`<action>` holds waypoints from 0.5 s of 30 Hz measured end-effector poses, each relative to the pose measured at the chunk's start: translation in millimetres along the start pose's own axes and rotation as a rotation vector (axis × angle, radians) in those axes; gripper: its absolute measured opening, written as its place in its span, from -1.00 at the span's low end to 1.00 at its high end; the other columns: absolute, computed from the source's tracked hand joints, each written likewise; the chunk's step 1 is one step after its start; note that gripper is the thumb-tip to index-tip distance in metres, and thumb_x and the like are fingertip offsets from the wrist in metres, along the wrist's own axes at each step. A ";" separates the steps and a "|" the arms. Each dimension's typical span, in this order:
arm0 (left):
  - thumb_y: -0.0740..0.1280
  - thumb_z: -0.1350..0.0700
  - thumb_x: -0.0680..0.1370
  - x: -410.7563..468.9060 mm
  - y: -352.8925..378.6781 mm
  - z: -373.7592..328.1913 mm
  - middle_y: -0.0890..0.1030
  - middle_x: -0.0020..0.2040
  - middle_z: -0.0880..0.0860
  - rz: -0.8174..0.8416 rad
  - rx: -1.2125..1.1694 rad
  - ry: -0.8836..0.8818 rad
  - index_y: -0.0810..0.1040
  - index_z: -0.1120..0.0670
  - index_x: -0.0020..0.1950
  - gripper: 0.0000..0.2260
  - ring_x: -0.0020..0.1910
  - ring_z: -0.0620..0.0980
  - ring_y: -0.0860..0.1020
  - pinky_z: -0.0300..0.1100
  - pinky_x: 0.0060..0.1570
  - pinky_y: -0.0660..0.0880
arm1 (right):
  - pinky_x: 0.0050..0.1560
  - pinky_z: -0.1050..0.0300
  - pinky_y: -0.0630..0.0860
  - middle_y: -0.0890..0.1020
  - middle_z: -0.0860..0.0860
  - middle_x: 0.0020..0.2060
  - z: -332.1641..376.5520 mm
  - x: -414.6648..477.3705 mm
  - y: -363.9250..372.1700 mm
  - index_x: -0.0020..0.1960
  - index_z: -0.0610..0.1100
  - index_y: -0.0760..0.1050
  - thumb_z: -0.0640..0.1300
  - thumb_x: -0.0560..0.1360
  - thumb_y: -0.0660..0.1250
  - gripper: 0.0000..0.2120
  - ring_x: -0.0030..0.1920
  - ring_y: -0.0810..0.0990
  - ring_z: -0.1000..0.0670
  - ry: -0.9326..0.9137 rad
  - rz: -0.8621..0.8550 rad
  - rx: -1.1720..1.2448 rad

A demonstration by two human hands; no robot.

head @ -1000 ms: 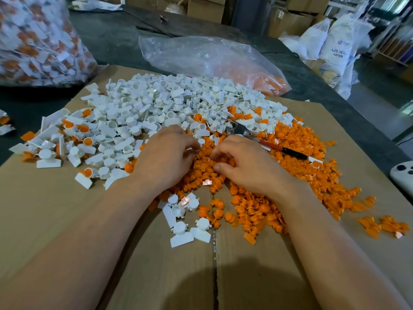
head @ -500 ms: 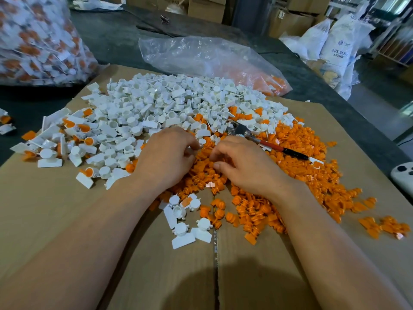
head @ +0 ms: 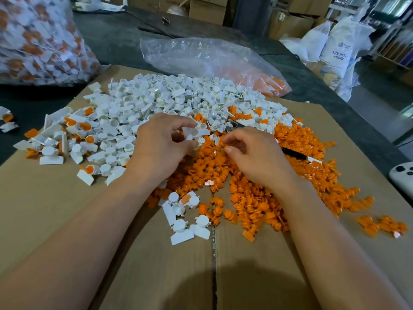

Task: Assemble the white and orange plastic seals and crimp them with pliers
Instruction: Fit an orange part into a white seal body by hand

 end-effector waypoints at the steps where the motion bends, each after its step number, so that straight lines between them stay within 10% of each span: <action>1: 0.47 0.13 0.41 -1.1 -0.2 0.0 0.48 -0.23 -0.13 0.009 -0.039 -0.013 0.62 -0.06 0.06 -0.76 -0.41 -0.33 0.45 -0.49 -0.37 0.34 | -0.13 0.28 0.34 0.46 0.14 -0.11 0.0 0.0 -0.1 0.10 -0.05 0.55 -0.11 0.50 0.30 -0.81 -0.08 0.44 0.15 0.003 0.023 0.002; 6: 0.47 0.20 0.40 -5.0 -0.4 -0.9 0.49 -0.35 -0.08 0.063 -0.103 0.010 0.61 -0.04 0.06 -0.73 -0.44 -0.26 0.44 -0.47 -0.40 0.34 | 0.10 0.11 0.34 0.50 0.07 -0.02 3.6 -0.3 7.2 0.19 -0.01 0.52 -0.01 0.48 0.32 -0.71 0.11 0.43 0.02 -0.067 0.212 -0.121; 15: 0.48 0.31 0.36 -6.6 -4.5 -3.8 0.46 -0.37 0.02 0.130 -0.287 -0.062 0.60 -0.15 -0.11 -0.65 -0.45 -0.09 0.40 -0.37 -0.38 0.38 | -0.25 0.44 0.34 0.46 0.21 -0.26 6.4 -0.9 -0.3 -0.16 -0.02 0.50 -0.17 0.44 0.38 -0.92 -0.27 0.44 0.24 -0.028 -0.016 0.210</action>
Point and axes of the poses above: each hand's wrist, its own x-axis towards the middle knuckle, its own y-axis out of the palm, z = x × y, the point moved 2 cm from there along x, towards the middle knuckle
